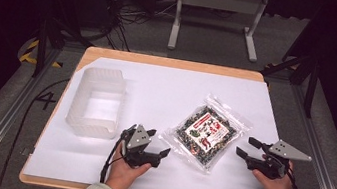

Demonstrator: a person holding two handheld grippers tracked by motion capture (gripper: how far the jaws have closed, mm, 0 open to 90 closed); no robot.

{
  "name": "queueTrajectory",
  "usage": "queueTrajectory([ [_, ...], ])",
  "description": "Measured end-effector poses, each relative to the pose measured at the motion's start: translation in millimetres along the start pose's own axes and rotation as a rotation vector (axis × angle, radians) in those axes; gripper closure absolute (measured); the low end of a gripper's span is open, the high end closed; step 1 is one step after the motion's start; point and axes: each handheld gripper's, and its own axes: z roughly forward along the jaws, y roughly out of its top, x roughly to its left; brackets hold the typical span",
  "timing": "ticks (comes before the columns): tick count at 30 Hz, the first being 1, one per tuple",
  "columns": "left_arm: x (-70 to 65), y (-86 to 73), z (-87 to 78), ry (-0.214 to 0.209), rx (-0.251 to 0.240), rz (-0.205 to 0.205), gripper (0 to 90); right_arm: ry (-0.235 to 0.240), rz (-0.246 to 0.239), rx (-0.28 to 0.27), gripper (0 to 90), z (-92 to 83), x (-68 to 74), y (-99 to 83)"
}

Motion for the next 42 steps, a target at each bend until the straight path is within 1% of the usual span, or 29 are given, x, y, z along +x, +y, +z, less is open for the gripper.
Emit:
queueTrajectory([
  [3,-0.8,0.2,0.7,0.004,0.007,0.005,20.7,-0.005,-0.016,0.0,32.6,2.2,-0.3,6.6],
  [5,-1.5,0.1,1.0,0.009,0.009,0.003,20.7,-0.007,-0.015,-0.001,32.4,2.6,-0.1,9.4],
  [8,-2.7,0.3,1.5,0.017,0.018,0.018,20.6,-0.028,-0.02,0.001,32.4,3.8,-1.1,15.9],
  [13,-2.4,0.3,1.9,0.018,0.017,0.019,20.0,-0.053,0.014,-0.021,32.0,6.7,-9.0,26.5],
  [15,-2.4,0.2,1.8,0.018,0.019,0.013,19.8,-0.068,0.025,-0.007,33.1,9.1,-14.1,31.5],
  [20,-2.9,0.3,2.5,0.021,0.02,0.021,19.7,-0.059,0.037,0.027,34.4,14.7,-23.8,40.8],
  [21,-3.3,0.3,2.6,0.021,0.02,0.02,19.7,-0.06,0.034,0.025,34.8,15.4,-25.5,43.7],
  [22,-3.2,0.5,2.8,0.022,0.024,0.028,19.7,-0.061,0.032,0.024,34.9,15.8,-26.6,45.6],
  [25,-3.8,0.5,3.1,0.022,0.024,0.035,19.7,-0.067,0.039,0.015,35.0,17.5,-30.3,53.3],
  [26,-4.2,0.5,3.2,0.023,0.025,0.034,19.7,-0.065,0.046,0.011,35.5,18.1,-32.2,55.5],
  [28,-4.3,0.6,3.4,0.024,0.025,0.035,19.7,-0.061,0.08,0.015,35.9,18.7,-37.6,60.4],
  [30,-4.4,0.6,3.4,0.026,0.025,0.037,19.7,-0.059,0.101,0.002,35.2,19.4,-41.2,63.5],
  [33,-4.5,0.6,3.6,0.023,0.027,0.038,19.7,-0.064,0.116,0.01,32.8,24.2,-45.3,66.8],
  [36,-4.4,0.6,3.6,0.023,0.028,0.04,19.6,-0.065,0.122,0.023,32.3,28.4,-47.7,67.6],
  [38,-4.7,0.5,3.8,0.023,0.028,0.035,19.6,-0.056,0.151,0.031,32.3,31.1,-50.2,68.6],
  [39,-4.5,0.7,3.8,0.023,0.029,0.04,19.6,-0.052,0.164,0.027,32.2,32.4,-51.9,69.8],
  [41,-4.8,0.7,3.7,0.024,0.031,0.04,19.5,-0.05,0.166,0.021,31.6,33.7,-53.7,71.6],
  [42,-5.0,0.6,3.7,0.023,0.032,0.038,19.5,-0.062,0.164,0.024,30.8,34.9,-54.7,72.3],
])
